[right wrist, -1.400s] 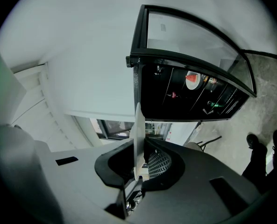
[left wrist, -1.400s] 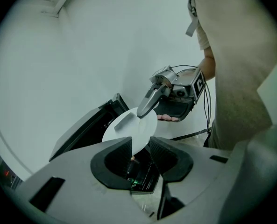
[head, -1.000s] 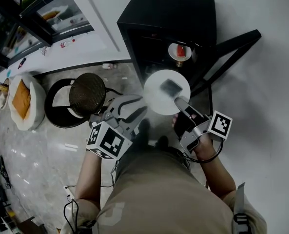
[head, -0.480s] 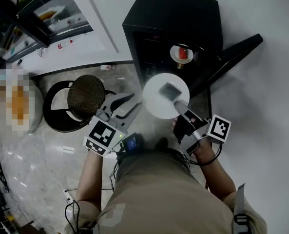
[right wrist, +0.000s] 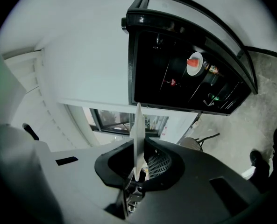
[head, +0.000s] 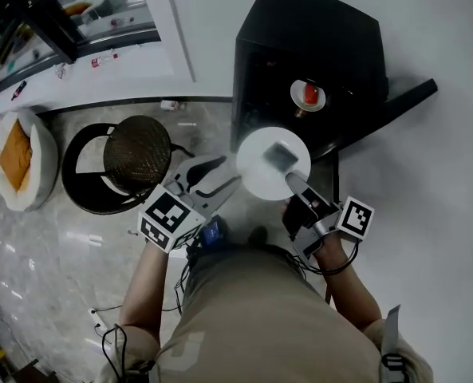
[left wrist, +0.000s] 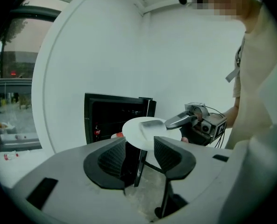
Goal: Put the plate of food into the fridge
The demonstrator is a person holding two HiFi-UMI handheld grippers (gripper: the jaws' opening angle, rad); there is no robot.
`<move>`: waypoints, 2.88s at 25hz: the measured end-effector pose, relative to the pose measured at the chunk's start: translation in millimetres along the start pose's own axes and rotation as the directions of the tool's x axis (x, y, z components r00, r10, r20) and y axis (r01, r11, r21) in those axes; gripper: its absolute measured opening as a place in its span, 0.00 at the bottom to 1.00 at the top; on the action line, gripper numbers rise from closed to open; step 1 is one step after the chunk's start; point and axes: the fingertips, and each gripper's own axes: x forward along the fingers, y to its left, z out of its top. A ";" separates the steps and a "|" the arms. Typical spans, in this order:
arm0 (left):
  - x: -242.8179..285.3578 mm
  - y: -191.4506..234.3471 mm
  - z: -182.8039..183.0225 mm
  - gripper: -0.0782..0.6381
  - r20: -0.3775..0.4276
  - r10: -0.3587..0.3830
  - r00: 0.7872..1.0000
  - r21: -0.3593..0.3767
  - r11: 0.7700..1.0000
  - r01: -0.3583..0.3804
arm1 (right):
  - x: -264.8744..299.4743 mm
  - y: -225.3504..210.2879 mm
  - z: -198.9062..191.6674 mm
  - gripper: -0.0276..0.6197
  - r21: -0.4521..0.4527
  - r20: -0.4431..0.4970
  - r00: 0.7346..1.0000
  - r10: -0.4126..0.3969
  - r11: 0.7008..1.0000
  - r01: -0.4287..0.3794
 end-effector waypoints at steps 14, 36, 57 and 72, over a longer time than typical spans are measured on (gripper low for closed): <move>-33.9 27.2 -32.9 0.43 0.099 -0.137 0.986 -0.244 0.957 0.157 | 36.7 12.4 -49.2 0.11 -0.059 -0.008 1.000 0.023 0.998 -0.024; -24.8 12.0 -72.7 0.29 0.213 -0.319 0.923 -0.534 0.754 0.384 | 48.4 -18.3 -72.8 0.10 -0.208 -0.017 0.995 -0.098 0.974 0.092; -1.6 20.0 -111.0 0.16 0.278 -0.244 0.929 -0.832 0.423 0.360 | 49.0 -51.2 -71.2 0.10 -0.279 -0.037 0.978 -0.204 0.942 0.186; 23.9 12.0 -122.9 0.14 0.263 -0.175 0.949 -0.916 0.263 0.303 | 33.7 -74.3 -55.1 0.10 -0.415 -0.088 0.940 -0.329 0.870 0.265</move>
